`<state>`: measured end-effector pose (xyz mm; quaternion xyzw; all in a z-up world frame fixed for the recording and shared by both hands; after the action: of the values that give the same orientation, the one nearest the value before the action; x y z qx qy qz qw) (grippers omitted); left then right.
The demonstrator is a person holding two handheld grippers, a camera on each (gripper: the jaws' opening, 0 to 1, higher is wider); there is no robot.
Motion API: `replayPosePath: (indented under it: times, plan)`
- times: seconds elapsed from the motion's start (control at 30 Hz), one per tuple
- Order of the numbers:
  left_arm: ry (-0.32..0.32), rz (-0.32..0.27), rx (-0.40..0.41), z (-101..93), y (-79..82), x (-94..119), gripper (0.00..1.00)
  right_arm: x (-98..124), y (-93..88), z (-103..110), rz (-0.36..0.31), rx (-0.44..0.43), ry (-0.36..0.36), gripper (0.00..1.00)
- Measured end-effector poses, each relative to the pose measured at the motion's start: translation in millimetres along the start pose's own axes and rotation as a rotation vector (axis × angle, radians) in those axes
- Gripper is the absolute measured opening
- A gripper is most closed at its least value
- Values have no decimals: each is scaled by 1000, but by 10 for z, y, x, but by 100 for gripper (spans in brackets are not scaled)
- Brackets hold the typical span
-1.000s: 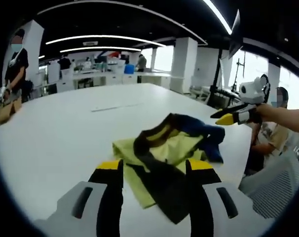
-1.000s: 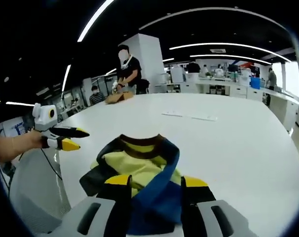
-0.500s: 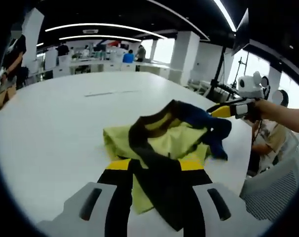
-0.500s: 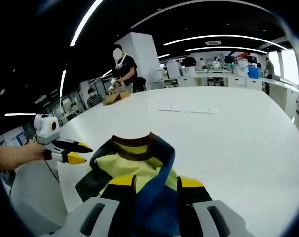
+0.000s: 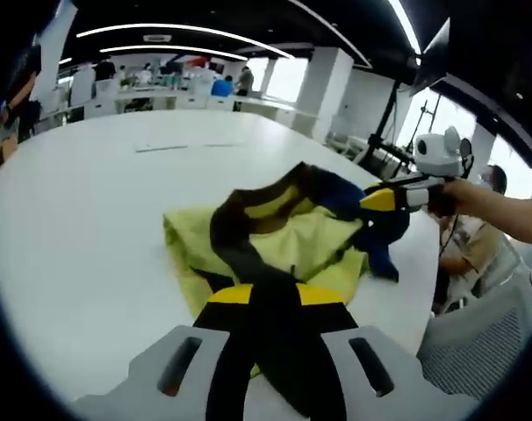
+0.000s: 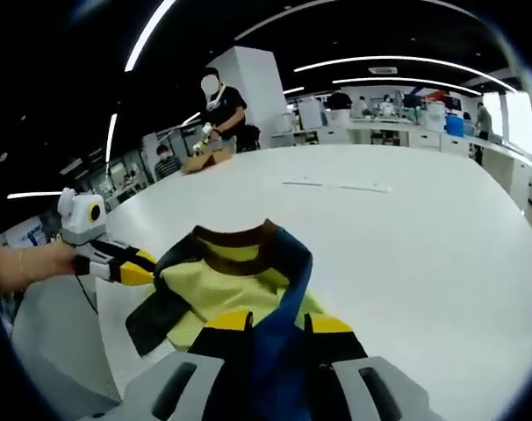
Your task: Fold the garment on the visible template until the final outline fits inside the template.
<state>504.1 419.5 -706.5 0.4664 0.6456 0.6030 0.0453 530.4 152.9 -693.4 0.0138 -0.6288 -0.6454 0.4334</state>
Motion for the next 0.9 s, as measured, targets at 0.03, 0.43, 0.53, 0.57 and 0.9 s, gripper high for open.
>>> replayPosePath:
  times: [0.03, 0.43, 0.53, 0.57, 0.9]
  plan:
    - [3, -1, -3, 1, -1, -1, 12, 0, -1, 0, 0, 0, 0, 17]
    - [51, -44, -41, 37, 76, 64, 0, 44, -19, -2, 14, 22, -2, 0]
    - [55, -46, -52, 25, 99, 79, 0, 63, -10, -3, 11, 29, -6, 0]
    - [55, -50, -56, 20, 112, 80, 0, 67, -6, -4, 10, 30, -6, 0]
    - [63, -78, -102, -8, 286, 196, 0, 123, 81, 10, -4, 57, -21, 0]
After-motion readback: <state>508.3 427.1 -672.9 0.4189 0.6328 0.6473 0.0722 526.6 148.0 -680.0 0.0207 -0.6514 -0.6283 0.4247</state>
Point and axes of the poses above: the point that each gripper's makers call its tool centre point, and the gripper's own axes: x roughly backward along the fingers, z roughly to its left, y roughly out of its top, the point moved 7 cm from there along x, roughly backward along the fingers, and after that the axes turned 1 degree about -y, right-handed, at the moved point
